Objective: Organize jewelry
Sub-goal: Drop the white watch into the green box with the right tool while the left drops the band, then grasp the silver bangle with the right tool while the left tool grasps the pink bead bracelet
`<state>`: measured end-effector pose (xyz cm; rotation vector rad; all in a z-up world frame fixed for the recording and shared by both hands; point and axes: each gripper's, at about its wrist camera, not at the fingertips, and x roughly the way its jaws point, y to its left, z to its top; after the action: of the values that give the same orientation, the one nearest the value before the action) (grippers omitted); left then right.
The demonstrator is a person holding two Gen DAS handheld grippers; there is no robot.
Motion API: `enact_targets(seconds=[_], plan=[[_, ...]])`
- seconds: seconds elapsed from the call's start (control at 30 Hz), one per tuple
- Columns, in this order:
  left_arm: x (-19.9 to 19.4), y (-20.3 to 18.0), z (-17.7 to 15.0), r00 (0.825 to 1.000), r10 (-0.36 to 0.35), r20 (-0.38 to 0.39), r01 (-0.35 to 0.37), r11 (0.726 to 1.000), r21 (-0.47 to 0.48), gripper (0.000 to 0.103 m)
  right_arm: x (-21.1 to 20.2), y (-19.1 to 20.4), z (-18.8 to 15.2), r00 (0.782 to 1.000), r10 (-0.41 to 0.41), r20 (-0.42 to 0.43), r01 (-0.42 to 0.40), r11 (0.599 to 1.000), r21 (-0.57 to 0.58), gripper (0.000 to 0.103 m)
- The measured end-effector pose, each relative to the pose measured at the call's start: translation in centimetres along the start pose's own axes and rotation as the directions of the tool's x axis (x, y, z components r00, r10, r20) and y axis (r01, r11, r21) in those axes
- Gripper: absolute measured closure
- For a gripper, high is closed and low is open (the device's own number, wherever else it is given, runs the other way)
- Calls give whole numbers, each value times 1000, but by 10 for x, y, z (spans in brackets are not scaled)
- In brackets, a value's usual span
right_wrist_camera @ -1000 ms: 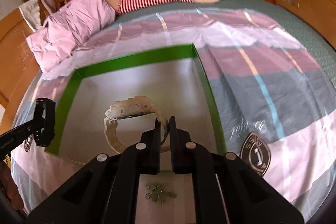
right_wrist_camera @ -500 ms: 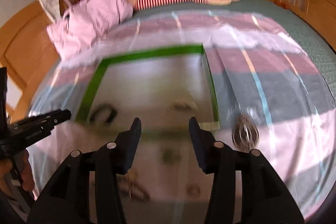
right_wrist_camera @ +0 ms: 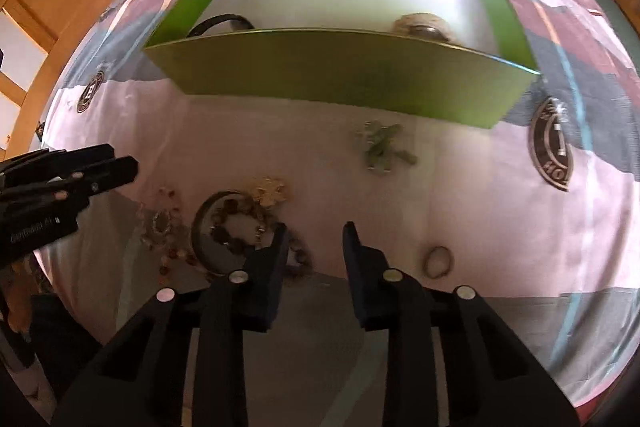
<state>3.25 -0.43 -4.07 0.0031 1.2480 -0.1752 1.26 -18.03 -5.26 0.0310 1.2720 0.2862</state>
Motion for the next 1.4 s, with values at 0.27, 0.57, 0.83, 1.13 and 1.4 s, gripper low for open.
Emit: enact_targets(seconds=[0.27,0.57,0.83,1.13,1.4], plan=[[1,8,1,1000,11,-12,-12,999,-30,53,16,31,1,998,40,-46,-43,997,-66,80],[5,15,-2,999,22,-29,-23,999,-31,46,28,32,7,997,59,-47,-60,998,-30,98],[12,23,-5,997,47,-54,-49,998,-38,42,-12,-2,21,997,42,68,-46,998,49,98],[25,13,-11,992,83,-93,-81,996,26,46,-10,-60,19,997,-74,8,70,976,205,98],[48,10,-15,983,113,-143,-108,993,41,56,3,-55,15,997,-73,-24,76,980,185,98]])
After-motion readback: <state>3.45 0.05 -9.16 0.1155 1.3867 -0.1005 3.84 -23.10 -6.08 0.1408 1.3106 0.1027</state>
